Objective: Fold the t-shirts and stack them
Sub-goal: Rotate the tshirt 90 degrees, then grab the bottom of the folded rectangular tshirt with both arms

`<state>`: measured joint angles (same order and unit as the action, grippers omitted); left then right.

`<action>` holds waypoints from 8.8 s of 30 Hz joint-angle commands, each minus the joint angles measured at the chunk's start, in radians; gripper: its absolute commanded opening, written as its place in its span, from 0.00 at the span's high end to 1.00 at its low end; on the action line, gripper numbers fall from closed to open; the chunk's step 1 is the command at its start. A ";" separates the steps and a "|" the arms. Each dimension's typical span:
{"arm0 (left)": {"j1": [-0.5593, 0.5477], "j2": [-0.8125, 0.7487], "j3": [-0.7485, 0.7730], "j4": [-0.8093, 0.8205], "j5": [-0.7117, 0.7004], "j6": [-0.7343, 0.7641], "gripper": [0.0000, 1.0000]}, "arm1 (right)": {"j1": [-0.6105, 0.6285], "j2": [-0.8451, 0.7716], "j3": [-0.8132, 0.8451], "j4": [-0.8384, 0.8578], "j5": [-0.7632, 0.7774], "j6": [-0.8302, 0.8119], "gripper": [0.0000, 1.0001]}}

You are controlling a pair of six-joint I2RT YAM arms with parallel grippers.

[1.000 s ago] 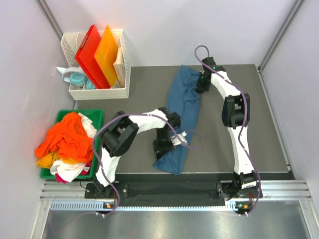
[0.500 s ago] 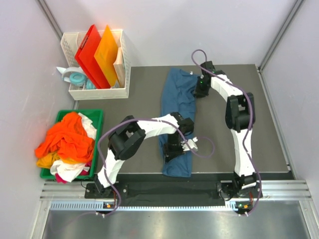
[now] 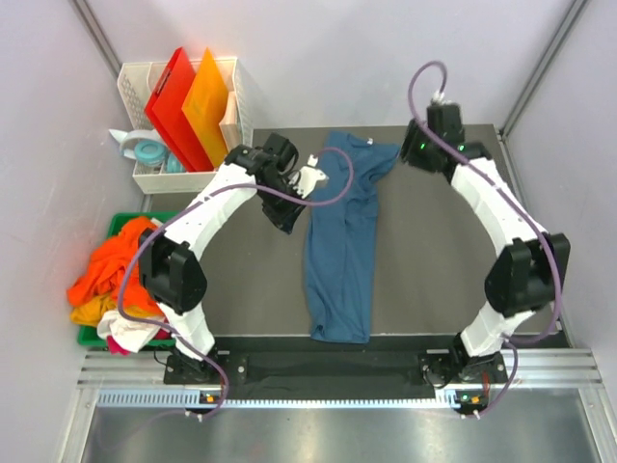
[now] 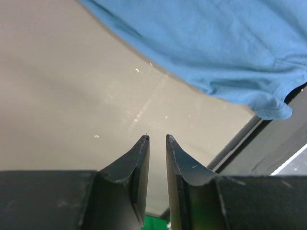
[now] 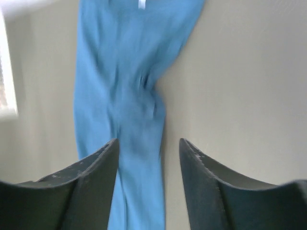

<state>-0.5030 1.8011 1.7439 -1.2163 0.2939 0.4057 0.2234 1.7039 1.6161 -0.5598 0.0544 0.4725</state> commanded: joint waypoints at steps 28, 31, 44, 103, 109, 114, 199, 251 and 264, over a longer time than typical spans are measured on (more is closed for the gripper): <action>0.100 -0.341 -0.575 0.569 -0.027 -0.338 0.70 | 0.784 -0.325 -0.858 0.087 0.294 0.601 0.34; 0.101 -0.350 -0.578 0.567 -0.036 -0.340 0.70 | 0.794 -0.287 -0.863 0.060 0.320 0.637 0.35; 0.101 -0.382 -0.612 0.589 -0.030 -0.338 0.70 | 0.829 -0.234 -0.910 -0.041 0.337 0.785 1.00; -0.052 0.678 0.443 0.543 -0.045 -0.372 0.71 | 0.289 0.092 -0.251 -0.057 0.320 0.180 1.00; -0.037 0.814 0.615 0.457 -0.156 -0.320 0.71 | 0.275 0.206 -0.176 -0.065 0.268 0.175 1.00; 0.024 0.888 0.738 0.434 -0.194 -0.314 0.71 | 0.264 0.198 -0.188 -0.052 0.249 0.173 1.00; 0.460 -0.204 -1.603 2.693 -0.202 -0.352 0.01 | 0.864 -0.797 -0.533 -0.657 0.966 0.684 0.78; -0.241 -0.399 -0.693 0.786 -0.925 -0.840 0.01 | 0.792 -0.852 -0.726 -0.146 0.881 0.095 0.64; -0.428 -0.346 -0.793 0.492 -0.746 -1.389 0.06 | 0.792 -0.853 -0.728 -0.155 0.888 0.141 0.64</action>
<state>-0.8856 1.3865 0.8921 -0.6724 -0.5091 -1.0126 1.0225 0.8646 0.8757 -0.7193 0.9325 0.5732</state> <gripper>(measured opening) 0.940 0.362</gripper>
